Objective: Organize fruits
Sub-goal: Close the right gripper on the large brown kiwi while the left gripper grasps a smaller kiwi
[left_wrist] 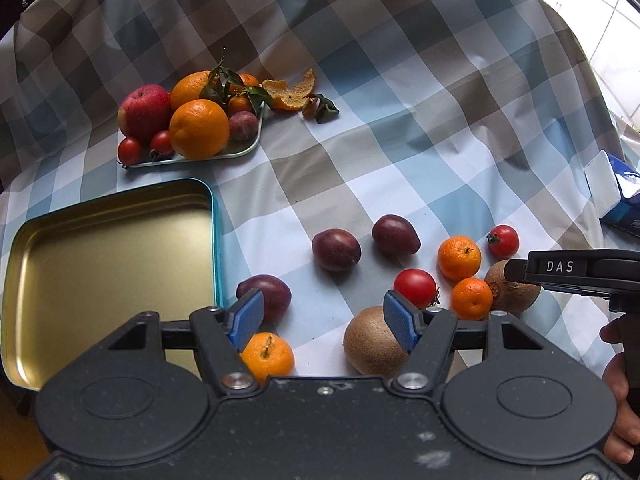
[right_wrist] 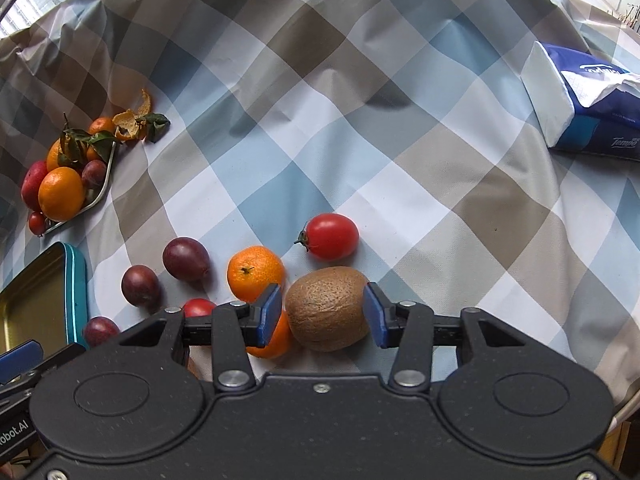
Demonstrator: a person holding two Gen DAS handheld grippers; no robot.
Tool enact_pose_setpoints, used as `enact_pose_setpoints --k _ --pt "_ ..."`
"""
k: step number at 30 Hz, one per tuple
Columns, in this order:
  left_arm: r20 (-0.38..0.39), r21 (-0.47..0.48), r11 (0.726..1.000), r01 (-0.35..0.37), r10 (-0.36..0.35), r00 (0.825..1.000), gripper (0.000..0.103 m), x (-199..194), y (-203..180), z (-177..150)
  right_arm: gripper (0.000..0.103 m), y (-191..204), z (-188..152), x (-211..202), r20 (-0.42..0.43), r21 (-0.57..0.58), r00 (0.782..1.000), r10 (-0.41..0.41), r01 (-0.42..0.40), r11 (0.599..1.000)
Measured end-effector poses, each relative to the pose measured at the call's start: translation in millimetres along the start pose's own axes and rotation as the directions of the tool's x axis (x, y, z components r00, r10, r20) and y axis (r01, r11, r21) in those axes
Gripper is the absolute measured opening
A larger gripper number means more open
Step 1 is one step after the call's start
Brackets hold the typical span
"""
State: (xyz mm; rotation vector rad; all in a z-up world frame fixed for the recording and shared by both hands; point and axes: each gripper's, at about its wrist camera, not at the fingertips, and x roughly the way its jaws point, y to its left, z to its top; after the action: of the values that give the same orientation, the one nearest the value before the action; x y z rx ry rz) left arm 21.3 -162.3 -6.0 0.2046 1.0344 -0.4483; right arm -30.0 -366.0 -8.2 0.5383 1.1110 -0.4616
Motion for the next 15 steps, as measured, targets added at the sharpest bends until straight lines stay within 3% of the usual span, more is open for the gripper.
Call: enact_pose_setpoints --k 6,11,15 --pt "0.024 0.033 0.997 0.07 -0.071 0.997 0.068 5.1 -0.4 -15.6 0.057 3.5 1.3 7.5 0.027 -0.042 1.0 -0.012 0.013 0.999" --pt "0.02 0.064 0.992 0.105 -0.106 0.994 0.068 6.7 -1.4 -23.7 0.065 -1.8 3.4 22.6 -0.016 -0.018 1.0 -0.002 0.001 1.0" --pt "0.023 0.096 0.991 0.098 -0.101 0.995 0.069 10.1 -4.6 -26.9 0.064 -8.0 4.0 32.0 -0.051 0.019 0.998 0.037 -0.036 0.999"
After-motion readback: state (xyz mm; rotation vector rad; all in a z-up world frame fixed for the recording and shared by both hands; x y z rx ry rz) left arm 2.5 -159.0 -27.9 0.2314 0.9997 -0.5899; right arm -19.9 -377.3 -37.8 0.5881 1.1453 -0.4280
